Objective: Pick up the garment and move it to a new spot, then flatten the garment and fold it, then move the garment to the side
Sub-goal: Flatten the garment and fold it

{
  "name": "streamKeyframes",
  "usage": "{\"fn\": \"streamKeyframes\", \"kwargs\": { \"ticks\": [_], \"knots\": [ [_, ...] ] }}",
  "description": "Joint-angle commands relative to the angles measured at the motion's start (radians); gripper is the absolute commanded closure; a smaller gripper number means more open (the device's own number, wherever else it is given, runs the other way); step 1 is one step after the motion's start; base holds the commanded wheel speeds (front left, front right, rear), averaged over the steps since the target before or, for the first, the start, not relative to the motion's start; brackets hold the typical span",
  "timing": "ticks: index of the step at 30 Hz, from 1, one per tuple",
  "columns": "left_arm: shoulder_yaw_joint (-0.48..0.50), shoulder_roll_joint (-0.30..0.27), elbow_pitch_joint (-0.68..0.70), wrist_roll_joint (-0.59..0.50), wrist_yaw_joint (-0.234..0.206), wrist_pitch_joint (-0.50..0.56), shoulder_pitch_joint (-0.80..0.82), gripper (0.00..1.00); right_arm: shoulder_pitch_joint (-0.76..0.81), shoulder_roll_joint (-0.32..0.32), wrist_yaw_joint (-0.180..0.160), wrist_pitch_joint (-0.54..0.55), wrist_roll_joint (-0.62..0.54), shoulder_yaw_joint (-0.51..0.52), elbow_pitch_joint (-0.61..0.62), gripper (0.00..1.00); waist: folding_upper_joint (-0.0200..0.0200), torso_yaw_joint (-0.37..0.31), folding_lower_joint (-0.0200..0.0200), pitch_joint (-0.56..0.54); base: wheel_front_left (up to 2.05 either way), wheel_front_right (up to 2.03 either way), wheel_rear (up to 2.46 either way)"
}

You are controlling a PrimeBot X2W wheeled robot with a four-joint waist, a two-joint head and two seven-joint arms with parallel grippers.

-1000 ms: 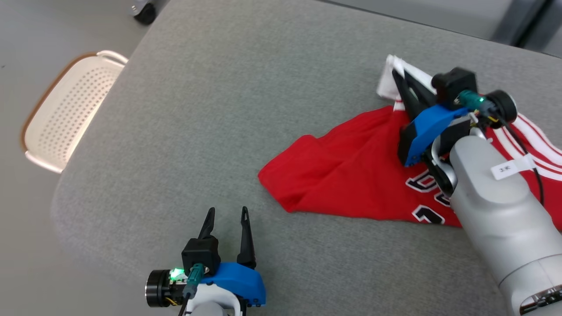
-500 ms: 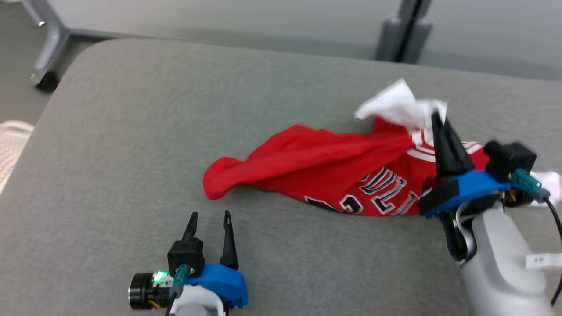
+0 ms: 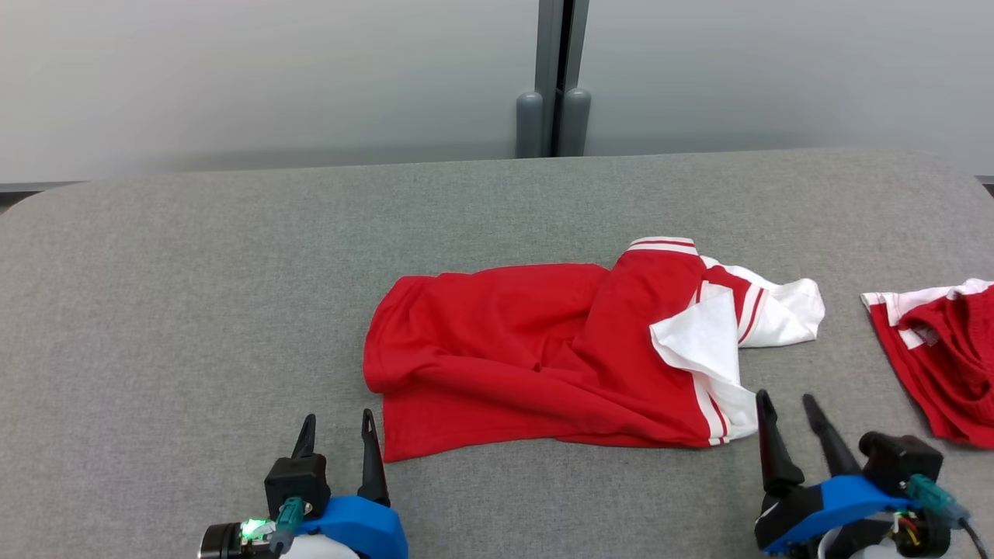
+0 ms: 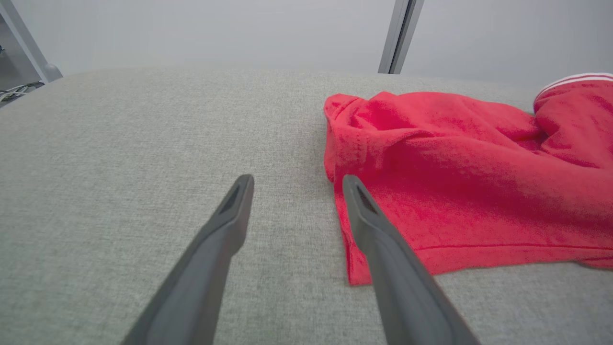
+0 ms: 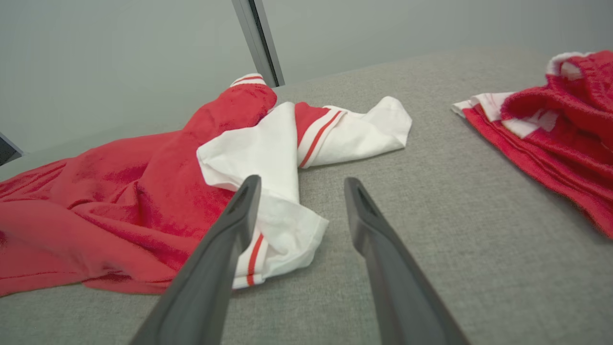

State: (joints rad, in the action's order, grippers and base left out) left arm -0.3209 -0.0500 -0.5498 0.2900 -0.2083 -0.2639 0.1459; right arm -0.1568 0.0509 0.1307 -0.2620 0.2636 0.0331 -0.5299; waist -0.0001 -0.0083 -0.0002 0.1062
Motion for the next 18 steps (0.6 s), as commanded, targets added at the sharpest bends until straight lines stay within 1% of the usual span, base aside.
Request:
{"fn": "streamKeyframes", "kwargs": {
  "ticks": [1,3,5,7,10,13,18],
  "knots": [
    [0.005,-0.001,-0.003,-0.006,0.004,-0.001,-0.001,0.0,-0.002,0.001,0.0,-0.003,-0.007,0.013,0.018,0.0,0.0001,-0.005,0.0002,-0.003,0.0,0.0,0.0],
    [0.005,-0.001,-0.005,-0.008,0.007,-0.001,-0.002,0.0,-0.02,0.001,0.0,-0.003,-0.035,0.021,0.046,0.0,0.0001,-0.001,0.0002,-0.001,0.0,0.0,0.0],
    [0.004,-0.001,-0.007,-0.008,0.011,-0.001,-0.003,0.0,-0.044,0.0,0.0,-0.003,-0.08,0.002,0.068,0.0,0.0001,0.008,0.0002,0.001,0.0,0.0,0.0],
    [0.0,-0.001,-0.008,-0.002,0.013,-0.001,-0.002,0.0,-0.066,0.0,0.0,-0.003,-0.131,-0.024,0.063,0.0,0.0001,0.023,0.0002,0.005,0.0,0.0,0.0],
    [-0.011,-0.001,-0.008,0.001,0.015,-0.001,0.003,0.0,-0.118,0.006,0.0,-0.003,-0.206,-0.059,0.004,0.0,0.0001,0.05,0.0002,0.012,0.0,0.0,0.0],
    [-0.023,-0.001,-0.007,0.011,0.011,0.0,0.006,0.0,-0.172,0.02,0.0,-0.003,-0.277,-0.07,-0.077,0.0,0.0001,0.079,0.0002,0.019,0.0,0.0,0.0],
    [-0.033,0.0,-0.003,0.017,0.007,-0.001,0.011,0.0,-0.236,0.041,0.0,-0.003,-0.384,-0.049,-0.201,0.0,0.0001,0.118,0.0002,0.033,0.0,0.0,0.0]
  ]
}}
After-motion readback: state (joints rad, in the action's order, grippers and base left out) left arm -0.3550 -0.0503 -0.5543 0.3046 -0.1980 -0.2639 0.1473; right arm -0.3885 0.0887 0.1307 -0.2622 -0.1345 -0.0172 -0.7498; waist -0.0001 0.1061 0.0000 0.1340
